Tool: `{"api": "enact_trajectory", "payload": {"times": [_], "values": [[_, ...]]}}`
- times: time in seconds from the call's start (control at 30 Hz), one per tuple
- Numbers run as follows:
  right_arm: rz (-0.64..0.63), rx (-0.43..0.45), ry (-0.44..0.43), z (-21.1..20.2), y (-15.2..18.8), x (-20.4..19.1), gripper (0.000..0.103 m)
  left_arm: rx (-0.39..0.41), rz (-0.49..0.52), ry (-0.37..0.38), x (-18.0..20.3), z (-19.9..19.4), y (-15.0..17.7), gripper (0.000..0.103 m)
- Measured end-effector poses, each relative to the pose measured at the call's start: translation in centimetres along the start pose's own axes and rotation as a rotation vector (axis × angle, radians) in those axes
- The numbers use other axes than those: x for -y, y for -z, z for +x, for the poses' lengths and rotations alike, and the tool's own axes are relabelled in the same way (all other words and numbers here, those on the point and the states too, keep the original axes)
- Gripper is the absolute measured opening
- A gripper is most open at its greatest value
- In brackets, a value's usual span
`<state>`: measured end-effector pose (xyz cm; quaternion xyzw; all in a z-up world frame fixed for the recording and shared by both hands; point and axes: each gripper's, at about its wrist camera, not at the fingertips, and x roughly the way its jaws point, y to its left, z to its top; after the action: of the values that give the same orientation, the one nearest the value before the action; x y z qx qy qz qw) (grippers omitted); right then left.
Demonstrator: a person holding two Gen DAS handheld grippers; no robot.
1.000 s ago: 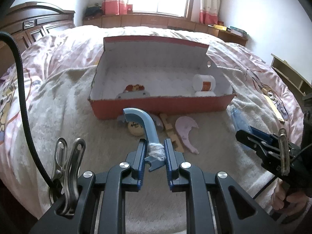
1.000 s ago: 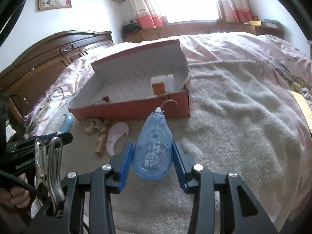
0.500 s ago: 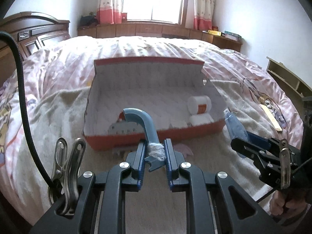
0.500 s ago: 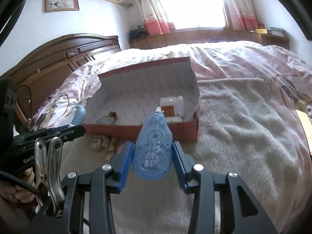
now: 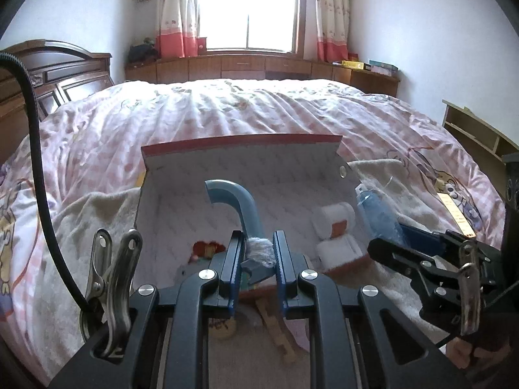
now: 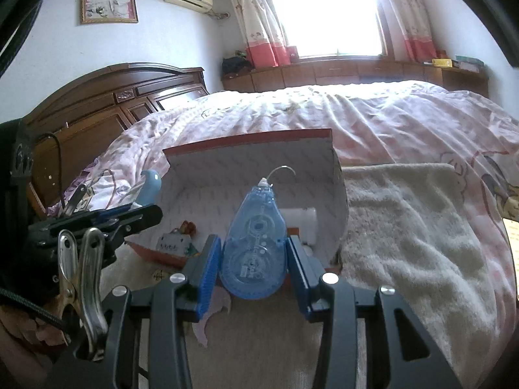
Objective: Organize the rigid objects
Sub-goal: 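Carry the blue piece and tape dispenser over the box with both grippers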
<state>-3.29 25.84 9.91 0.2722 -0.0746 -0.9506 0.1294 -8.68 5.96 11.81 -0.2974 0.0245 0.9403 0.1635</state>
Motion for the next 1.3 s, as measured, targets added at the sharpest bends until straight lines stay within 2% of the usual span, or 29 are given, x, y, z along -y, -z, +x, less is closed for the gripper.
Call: {"api": "enact_trajectory", "payload": {"times": [0.47,0.9,1.3], "values": [[0.016,-0.02,0.019,3.2,-1.7,1.4,0.043,-0.032,-0.014,0.003,-0.5,3.5,-0.9,0.019],[0.034,-0.065,0.045,6.4,-1.5,3.0,0.043,-0.07,-0.018,-0.001,-1.0,6.6,-0.7,0.019],[-0.008,-0.053,0.092,7.0,-1.3,2.3,0.043,-0.092,-0.019,-0.01,-1.3,8.2,-0.4,0.019]]}}
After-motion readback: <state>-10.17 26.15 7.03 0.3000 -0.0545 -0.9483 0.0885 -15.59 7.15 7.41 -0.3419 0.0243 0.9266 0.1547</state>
